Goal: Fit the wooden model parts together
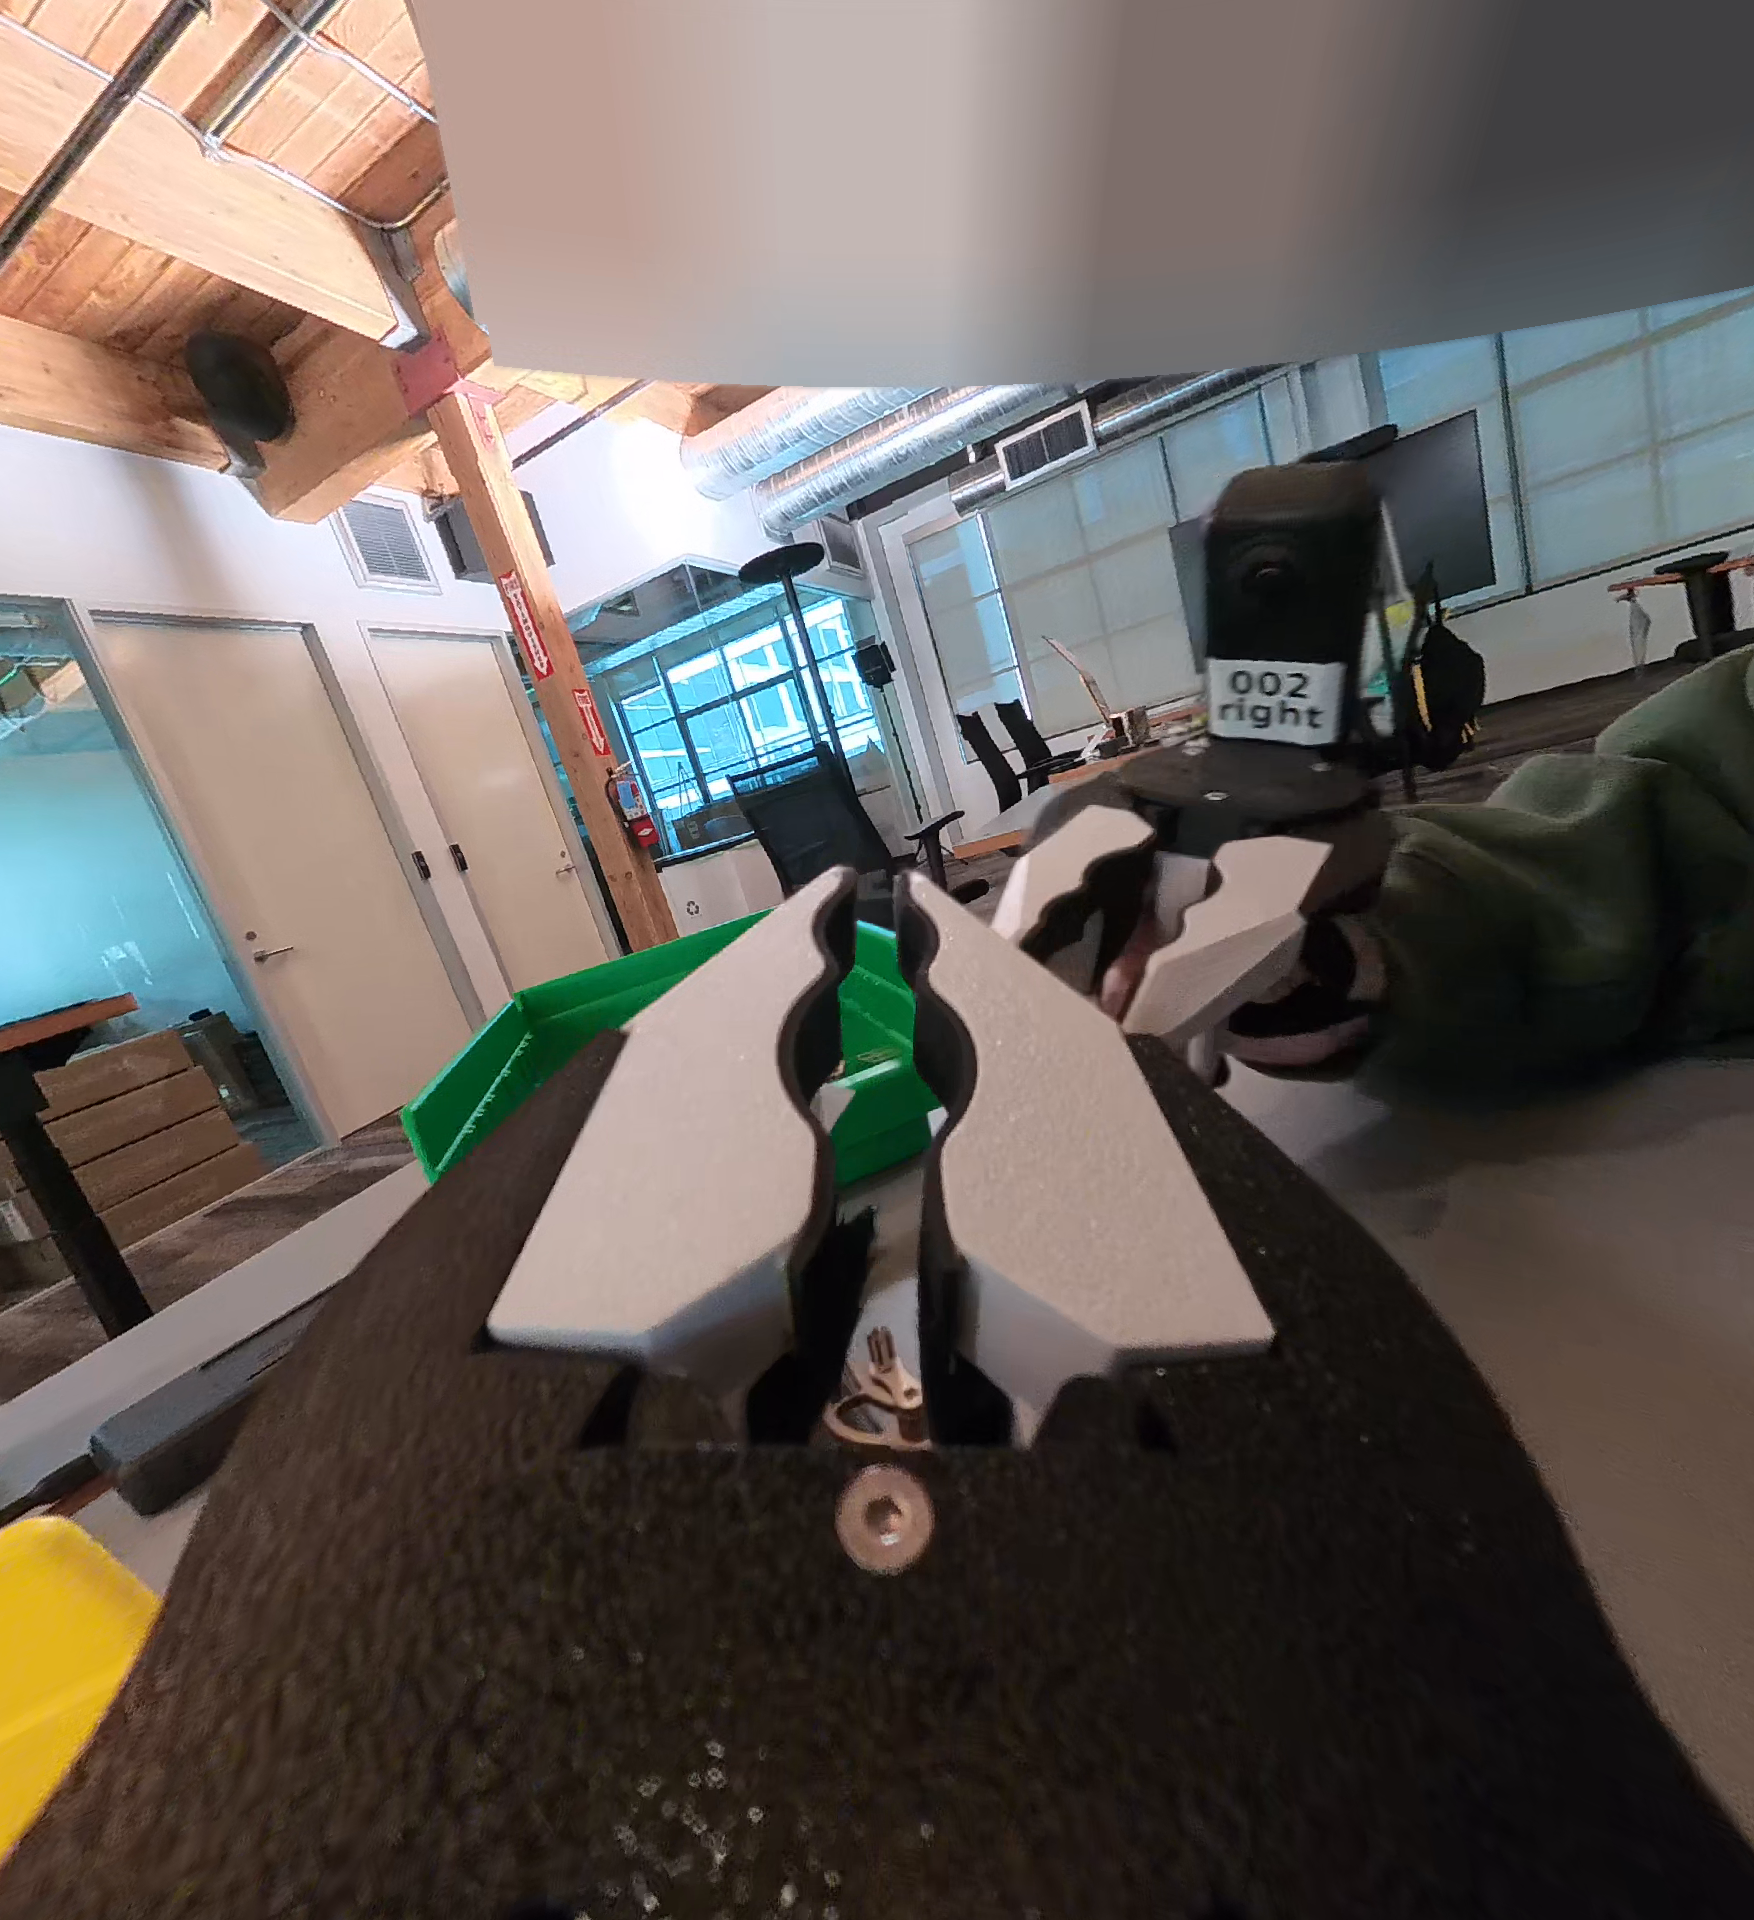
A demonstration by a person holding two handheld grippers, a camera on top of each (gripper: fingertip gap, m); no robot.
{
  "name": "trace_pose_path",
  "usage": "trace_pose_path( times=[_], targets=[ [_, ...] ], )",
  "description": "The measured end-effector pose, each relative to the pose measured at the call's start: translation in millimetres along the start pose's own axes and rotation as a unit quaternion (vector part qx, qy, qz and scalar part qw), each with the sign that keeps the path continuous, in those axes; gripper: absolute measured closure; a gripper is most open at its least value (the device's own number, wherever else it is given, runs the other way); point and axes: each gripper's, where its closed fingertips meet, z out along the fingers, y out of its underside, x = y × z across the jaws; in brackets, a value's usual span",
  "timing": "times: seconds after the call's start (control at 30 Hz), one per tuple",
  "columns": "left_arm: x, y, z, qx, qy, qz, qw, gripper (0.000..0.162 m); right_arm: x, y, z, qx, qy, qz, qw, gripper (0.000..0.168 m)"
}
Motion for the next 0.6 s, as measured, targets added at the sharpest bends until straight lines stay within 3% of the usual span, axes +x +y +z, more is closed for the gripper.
trace_pose_path(
  times=[0.1,0.3,0.5,0.6],
  targets=[
    [-4.7,2.3,0.4,-0.004,-0.011,-0.007,1.0,0.158,-10.8,-11.2,3.0,0.032,0.01,-0.001,0.999,0.147],
    [-19.0,13.7,2.0,-0.03,-0.049,-0.015,0.998,0.162,4.5,-5.7,0.7,0.022,0.077,-0.051,0.996,0.161],
    [-12.4,13.5,2.8,-0.029,-0.033,-0.01,0.999,0.161,8.4,0.7,-6.6,0.018,0.051,-0.068,0.996,0.142],
    [-7.8,17.0,4.7,-0.037,-0.02,-0.01,0.999,0.157,15.7,30.5,-12.0,-0.071,0.02,-0.058,0.996,0.131]
  ],
)
